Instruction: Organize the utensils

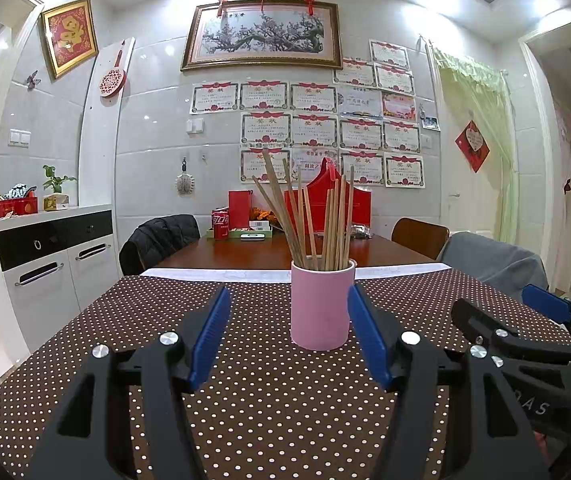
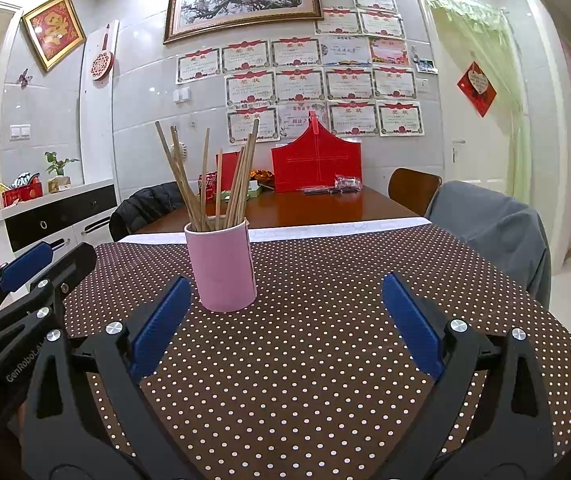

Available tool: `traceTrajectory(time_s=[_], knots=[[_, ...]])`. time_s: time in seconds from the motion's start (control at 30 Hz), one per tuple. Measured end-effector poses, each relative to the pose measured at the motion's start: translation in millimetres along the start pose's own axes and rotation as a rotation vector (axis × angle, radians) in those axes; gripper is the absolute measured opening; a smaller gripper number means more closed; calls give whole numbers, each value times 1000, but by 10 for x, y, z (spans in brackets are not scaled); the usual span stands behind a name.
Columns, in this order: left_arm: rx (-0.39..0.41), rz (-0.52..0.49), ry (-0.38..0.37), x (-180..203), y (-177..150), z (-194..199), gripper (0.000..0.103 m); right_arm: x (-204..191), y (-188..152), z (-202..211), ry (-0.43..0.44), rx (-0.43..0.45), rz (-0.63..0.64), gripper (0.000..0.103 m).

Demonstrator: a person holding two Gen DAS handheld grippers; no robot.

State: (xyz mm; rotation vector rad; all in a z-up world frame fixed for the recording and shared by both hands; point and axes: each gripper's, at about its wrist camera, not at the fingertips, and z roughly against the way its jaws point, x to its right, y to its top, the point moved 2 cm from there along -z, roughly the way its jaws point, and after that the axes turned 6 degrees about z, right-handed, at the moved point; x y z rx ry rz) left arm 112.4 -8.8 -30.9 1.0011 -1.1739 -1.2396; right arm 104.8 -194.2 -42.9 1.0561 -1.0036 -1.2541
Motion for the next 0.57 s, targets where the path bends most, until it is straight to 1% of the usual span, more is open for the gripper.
traceTrajectory(time_s=[0.57], knots=[[-1, -5, 11, -2, -9, -21, 61, -26, -14, -20, 3, -1, -4, 95]])
